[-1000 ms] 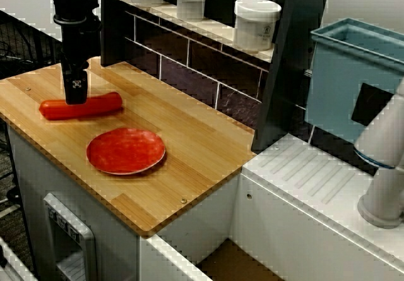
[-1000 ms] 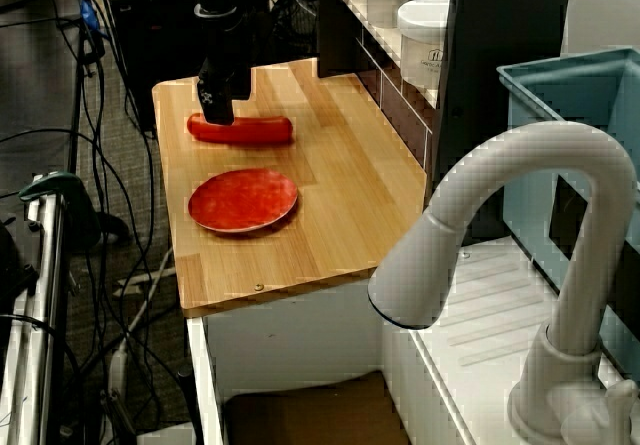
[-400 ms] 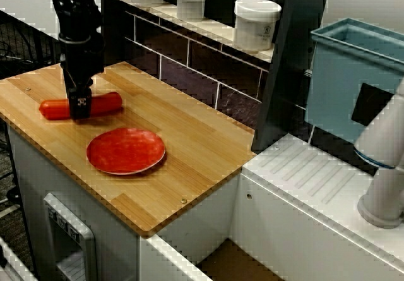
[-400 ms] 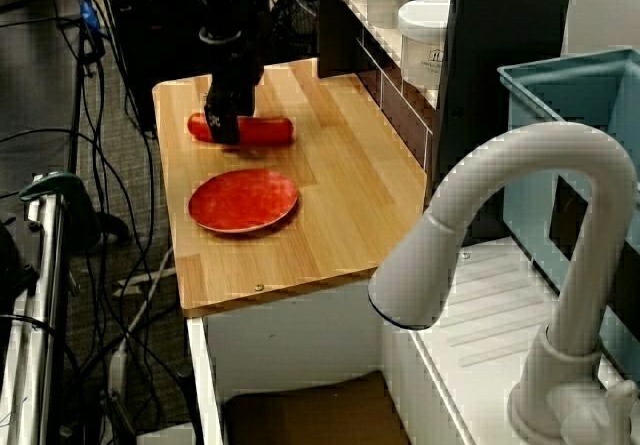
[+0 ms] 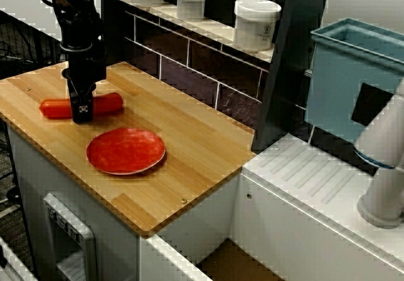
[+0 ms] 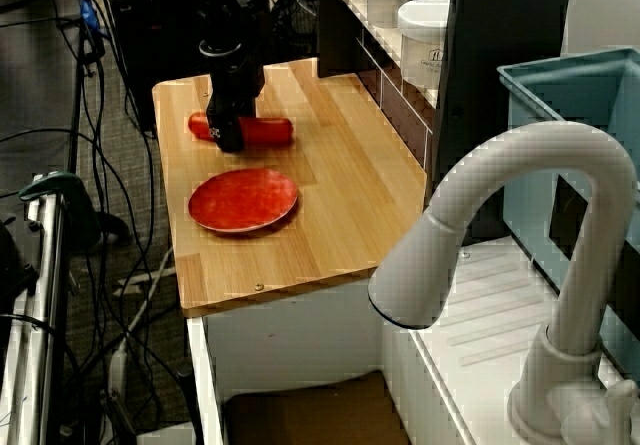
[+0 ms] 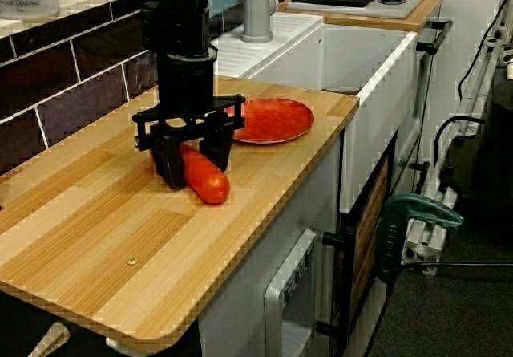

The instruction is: Put the object on the plate

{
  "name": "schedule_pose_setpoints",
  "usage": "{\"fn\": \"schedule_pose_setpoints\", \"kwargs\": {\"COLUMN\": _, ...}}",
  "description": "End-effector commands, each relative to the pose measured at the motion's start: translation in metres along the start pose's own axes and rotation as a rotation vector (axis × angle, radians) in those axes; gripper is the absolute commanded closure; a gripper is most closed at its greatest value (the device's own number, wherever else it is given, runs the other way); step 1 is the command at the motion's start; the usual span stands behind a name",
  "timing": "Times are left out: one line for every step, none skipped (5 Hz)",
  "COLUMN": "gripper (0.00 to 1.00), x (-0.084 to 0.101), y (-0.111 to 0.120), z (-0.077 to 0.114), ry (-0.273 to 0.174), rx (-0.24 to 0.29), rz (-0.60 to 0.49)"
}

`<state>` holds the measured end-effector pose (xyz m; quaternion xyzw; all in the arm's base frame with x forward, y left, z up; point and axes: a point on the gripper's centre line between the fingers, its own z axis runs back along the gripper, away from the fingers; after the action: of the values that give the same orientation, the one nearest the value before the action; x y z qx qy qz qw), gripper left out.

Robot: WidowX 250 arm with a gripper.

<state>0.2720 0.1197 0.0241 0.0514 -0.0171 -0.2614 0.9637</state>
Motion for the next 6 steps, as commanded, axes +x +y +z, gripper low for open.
{"fn": "schedule_pose_setpoints", "kwargs": {"gripper": 1.00, "x": 0.002, "y": 0.002, "z": 0.035, "ry": -0.006, "rx": -0.044, "rz": -0.082}}
{"fn": "schedule_pose_setpoints", "kwargs": {"gripper": 1.00, "x": 0.001, "y": -0.001, "z": 0.060, "ry": -0.036, "rx": -0.104, "rz": -0.179}}
{"fn": "schedule_pose_setpoints", "kwargs": {"gripper": 1.00, "x": -0.003, "y": -0.006, "z": 0.080, "ry": -0.100, "rx": -0.144, "rz": -0.278}}
{"fn": "schedule_pose_setpoints", "kwargs": {"gripper": 1.00, "x": -0.002, "y": -0.017, "z": 0.091, "ry": -0.175, "rx": -0.147, "rz": -0.442}}
{"fn": "schedule_pose_setpoints", "kwargs": {"gripper": 1.00, "x": 0.002, "y": -0.035, "z": 0.089, "ry": -0.232, "rx": -0.131, "rz": -0.630}}
{"fn": "schedule_pose_setpoints", "kwargs": {"gripper": 1.00, "x": 0.009, "y": -0.049, "z": 0.084, "ry": -0.212, "rx": -0.108, "rz": -0.746}}
